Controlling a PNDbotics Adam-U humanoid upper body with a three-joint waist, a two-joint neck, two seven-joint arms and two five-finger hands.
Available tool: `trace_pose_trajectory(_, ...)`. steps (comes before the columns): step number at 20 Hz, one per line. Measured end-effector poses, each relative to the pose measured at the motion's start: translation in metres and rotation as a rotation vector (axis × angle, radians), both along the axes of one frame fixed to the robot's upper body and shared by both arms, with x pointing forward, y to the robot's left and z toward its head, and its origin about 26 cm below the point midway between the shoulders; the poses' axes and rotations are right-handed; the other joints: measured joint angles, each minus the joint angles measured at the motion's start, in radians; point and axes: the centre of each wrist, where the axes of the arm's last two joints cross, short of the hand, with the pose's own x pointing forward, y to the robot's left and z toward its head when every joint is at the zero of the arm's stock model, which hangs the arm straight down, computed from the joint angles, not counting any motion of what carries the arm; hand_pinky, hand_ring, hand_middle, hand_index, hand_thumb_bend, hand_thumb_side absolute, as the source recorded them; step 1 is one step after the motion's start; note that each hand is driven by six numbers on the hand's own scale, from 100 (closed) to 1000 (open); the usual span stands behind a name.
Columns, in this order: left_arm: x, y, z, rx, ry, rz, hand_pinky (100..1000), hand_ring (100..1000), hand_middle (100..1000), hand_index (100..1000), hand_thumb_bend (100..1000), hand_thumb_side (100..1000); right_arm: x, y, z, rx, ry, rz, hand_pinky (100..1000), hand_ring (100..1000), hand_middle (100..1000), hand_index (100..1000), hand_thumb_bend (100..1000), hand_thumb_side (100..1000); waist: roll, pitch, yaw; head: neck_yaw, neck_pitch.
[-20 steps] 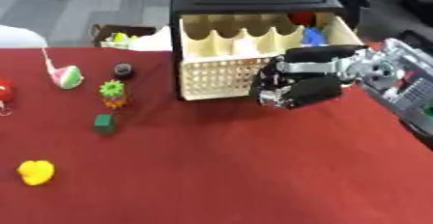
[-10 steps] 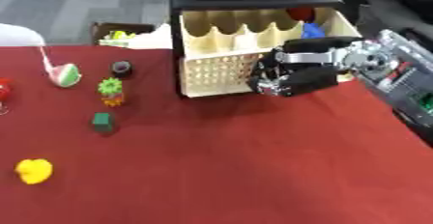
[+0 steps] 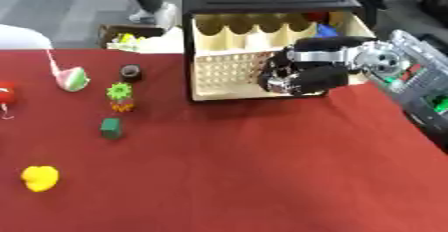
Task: Pick up objects from table and place into drawer.
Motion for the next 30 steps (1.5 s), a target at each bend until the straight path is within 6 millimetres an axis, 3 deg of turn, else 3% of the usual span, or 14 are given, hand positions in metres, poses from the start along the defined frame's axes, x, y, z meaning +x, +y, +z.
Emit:
trace_pose_trajectory(11, 0.000, -0.001, 0.000, -0.009, 0.001, -0.007, 457, 546, 552, 706, 100, 839, 0.009, -0.005, 0.003, 0.019, -0.023, -0.023, 430, 578, 688, 820, 100, 1000, -0.007, 0.007, 0.007, 0.000, -0.017)
trace_pose_trajectory(30, 0.000, -0.002, 0.001, -0.009, -0.002, -0.009, 459, 545, 552, 704, 100, 842, 0.006, -0.017, 0.001, 0.072, -0.095, -0.048, 432, 571, 682, 826, 100, 1000, -0.015, 0.023, 0.025, 0.000, -0.043)
